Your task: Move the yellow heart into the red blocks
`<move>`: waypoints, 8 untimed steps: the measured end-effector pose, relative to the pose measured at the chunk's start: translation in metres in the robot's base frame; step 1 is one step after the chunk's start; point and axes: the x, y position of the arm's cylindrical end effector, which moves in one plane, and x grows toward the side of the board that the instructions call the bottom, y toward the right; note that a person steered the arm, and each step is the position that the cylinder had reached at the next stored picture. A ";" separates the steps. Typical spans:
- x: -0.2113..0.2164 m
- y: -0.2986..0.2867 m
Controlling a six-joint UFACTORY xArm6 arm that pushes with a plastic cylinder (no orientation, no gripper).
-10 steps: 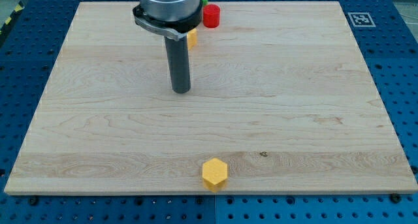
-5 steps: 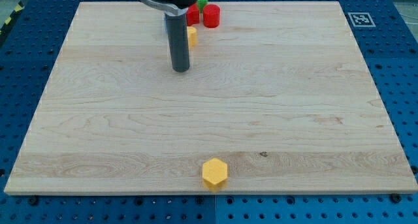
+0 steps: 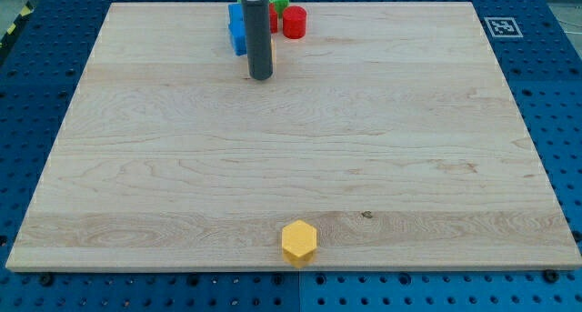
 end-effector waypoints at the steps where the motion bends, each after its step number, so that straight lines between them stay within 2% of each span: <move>1: -0.015 0.000; 4: -0.025 0.000; 7: -0.072 0.000; 8: -0.073 0.000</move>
